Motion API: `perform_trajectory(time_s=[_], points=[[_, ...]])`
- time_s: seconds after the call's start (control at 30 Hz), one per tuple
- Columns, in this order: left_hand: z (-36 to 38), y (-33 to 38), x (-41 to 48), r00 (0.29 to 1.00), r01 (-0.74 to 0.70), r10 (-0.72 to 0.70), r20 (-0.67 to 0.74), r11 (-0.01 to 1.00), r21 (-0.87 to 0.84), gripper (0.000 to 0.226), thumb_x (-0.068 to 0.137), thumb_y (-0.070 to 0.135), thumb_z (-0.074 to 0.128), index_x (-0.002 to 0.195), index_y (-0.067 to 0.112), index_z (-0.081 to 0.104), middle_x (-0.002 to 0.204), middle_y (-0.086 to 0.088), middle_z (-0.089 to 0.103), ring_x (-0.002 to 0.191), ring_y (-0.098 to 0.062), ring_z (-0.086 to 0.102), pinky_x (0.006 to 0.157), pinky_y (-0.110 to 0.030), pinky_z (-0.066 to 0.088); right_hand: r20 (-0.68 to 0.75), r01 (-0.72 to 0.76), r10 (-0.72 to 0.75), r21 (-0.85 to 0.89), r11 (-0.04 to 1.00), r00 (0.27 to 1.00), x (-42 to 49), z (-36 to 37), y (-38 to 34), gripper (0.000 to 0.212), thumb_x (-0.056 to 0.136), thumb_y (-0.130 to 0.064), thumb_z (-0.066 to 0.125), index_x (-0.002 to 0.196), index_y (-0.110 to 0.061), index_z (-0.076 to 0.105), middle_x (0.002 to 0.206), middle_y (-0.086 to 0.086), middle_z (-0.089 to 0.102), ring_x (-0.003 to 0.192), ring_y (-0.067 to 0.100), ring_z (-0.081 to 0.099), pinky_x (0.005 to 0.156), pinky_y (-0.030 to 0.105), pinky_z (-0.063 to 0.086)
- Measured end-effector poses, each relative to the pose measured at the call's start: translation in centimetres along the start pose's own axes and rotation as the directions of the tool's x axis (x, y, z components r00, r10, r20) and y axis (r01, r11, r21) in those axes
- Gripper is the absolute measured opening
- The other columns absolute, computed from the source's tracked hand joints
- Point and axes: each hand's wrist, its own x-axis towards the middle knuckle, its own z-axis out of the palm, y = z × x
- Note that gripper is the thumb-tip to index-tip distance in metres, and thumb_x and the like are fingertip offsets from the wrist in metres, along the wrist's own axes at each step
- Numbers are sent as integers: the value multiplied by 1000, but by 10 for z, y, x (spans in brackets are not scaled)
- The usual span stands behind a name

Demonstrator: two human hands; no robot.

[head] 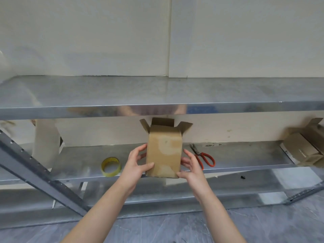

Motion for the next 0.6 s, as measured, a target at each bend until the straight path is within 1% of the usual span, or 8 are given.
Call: perform_trajectory(time_s=[0.1,0.17,0.23,0.33,0.4,0.47,0.53,0.6], points=[[5,-4,1,1000,20,-20,17,1000,11,56,83,3,71,120,37,47,130,14,52,127,-9,46,79,-17,47,4,32,-32,-109,994,999,5,-2,8,80,82,3,70,138,-45,39,134,-9,49,121,4,51,87,18,52],[8,-6,0,999,39,-39,-6,999,16,57,79,17,77,123,33,44,129,13,52,124,-9,47,82,-19,46,-11,71,-73,-143,987,997,9,-1,15,76,83,-2,72,131,-52,40,134,-15,47,121,1,50,90,18,50],[10,-8,1,997,70,-70,-18,997,41,69,77,31,78,134,32,38,132,13,50,123,-8,47,92,-25,47,-25,81,-86,-170,982,996,13,-1,22,76,83,-4,73,119,-62,40,129,-25,49,118,-3,50,92,16,49],[11,-18,5,995,97,-97,-7,990,98,65,81,33,75,134,36,38,134,15,47,123,-6,45,104,-33,39,-47,55,-67,-226,973,997,20,-1,34,79,82,-4,74,109,-69,36,122,-33,49,119,-1,50,91,10,45],[10,-28,7,993,118,-119,0,987,108,62,82,29,75,132,39,39,133,18,48,121,-4,45,104,-33,38,-67,8,-29,-290,957,997,26,0,44,73,83,-7,74,109,-61,33,124,-28,49,123,7,51,100,22,44],[9,-40,10,986,163,-165,11,982,95,64,83,25,74,134,38,39,135,18,48,122,-3,46,105,-33,37,-71,-36,12,-352,935,997,31,3,54,72,83,-9,74,120,-49,27,129,-18,48,129,17,49,105,29,41],[9,-52,11,980,189,-193,44,979,73,62,84,22,73,131,44,39,134,22,49,119,2,47,105,-30,37,-51,-70,56,-351,934,997,36,6,65,78,83,-9,74,134,-40,24,136,-12,49,132,17,47,105,27,41],[10,-65,10,976,206,-210,64,976,66,60,86,19,72,129,46,40,133,23,49,123,2,46,109,-32,35,-24,-99,96,-310,946,995,38,8,77,86,80,-12,78,140,-35,20,131,-14,49,130,13,47,102,21,44]])
